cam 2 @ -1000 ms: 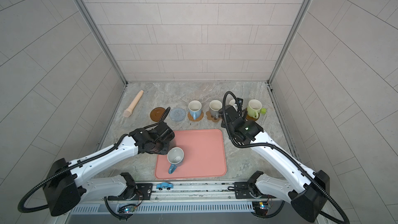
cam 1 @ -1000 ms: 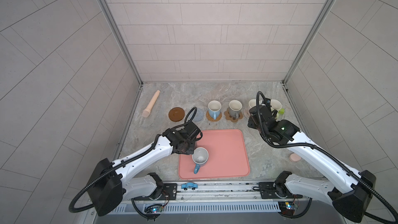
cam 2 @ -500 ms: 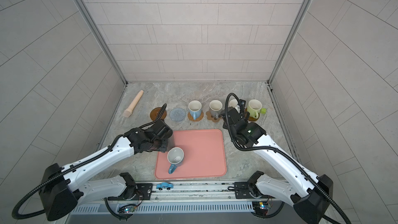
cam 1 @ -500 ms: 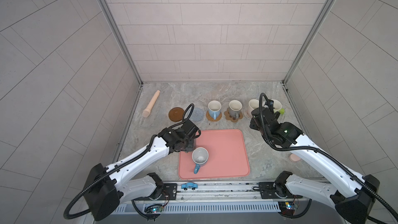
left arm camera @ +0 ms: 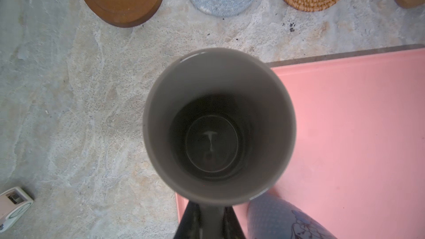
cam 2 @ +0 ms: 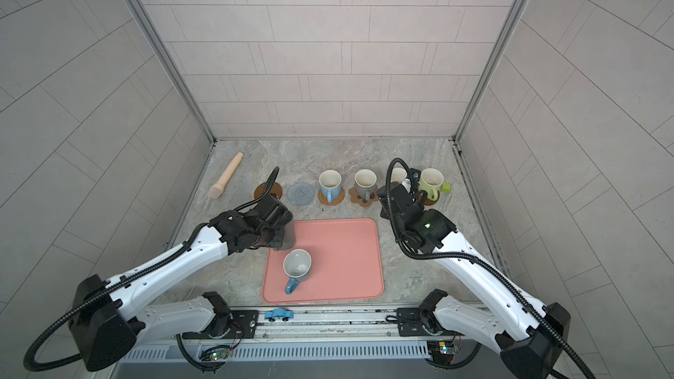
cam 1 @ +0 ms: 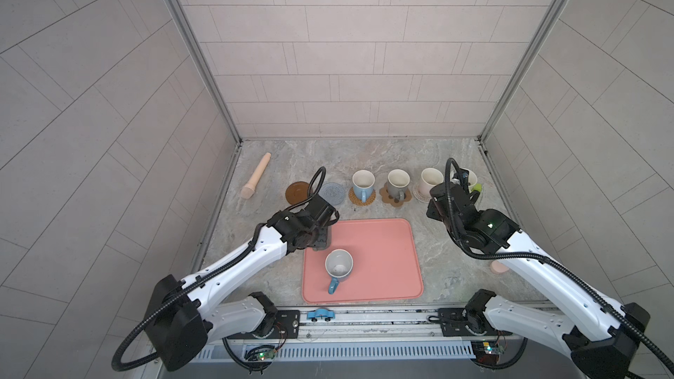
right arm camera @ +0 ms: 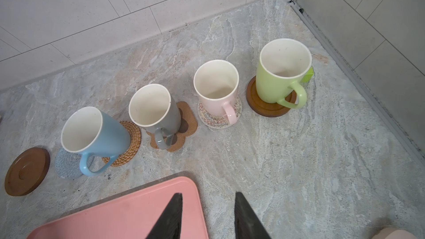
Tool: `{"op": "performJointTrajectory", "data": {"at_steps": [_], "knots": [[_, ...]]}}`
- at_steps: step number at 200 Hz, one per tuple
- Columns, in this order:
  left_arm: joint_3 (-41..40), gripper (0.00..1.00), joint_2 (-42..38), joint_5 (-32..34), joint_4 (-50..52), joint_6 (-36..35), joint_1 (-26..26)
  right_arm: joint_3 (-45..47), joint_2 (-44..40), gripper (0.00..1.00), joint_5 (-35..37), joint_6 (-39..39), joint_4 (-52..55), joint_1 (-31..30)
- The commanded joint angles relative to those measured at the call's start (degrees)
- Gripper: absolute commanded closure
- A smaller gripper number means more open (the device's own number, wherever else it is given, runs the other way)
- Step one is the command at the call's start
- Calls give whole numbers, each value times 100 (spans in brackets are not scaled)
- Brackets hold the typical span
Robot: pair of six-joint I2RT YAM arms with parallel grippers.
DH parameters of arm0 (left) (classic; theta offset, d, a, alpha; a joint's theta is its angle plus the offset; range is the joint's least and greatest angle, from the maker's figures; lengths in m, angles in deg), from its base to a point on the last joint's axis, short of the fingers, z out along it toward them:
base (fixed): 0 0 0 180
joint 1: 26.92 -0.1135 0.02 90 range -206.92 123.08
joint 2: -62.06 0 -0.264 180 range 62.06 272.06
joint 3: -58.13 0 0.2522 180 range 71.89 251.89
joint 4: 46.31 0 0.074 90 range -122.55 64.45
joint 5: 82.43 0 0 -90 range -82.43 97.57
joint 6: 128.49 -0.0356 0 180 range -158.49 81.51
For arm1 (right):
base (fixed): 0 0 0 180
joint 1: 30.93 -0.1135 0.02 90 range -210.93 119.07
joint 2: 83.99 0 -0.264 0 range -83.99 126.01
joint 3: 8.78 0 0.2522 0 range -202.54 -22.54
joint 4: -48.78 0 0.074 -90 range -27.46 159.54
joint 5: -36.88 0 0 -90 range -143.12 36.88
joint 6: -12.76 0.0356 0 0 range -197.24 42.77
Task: Place cups on coasters
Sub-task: Pick up the cup from the tray, then place the cup on the coaster.
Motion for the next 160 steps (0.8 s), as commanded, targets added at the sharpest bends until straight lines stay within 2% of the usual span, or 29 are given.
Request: {"op": "performJointTrajectory", "data": {"at_steps": [1, 93, 160], "knots": [[344, 87, 3, 346, -361, -107, -35, 74, -158, 60, 217, 99, 177, 15], [787, 87, 378, 524, -1033, -476, -428, 151, -318, 60, 327, 106, 236, 18], [1039, 88, 951, 899, -2016, -939, -711, 259, -480, 59, 431, 151, 353, 22]]}}
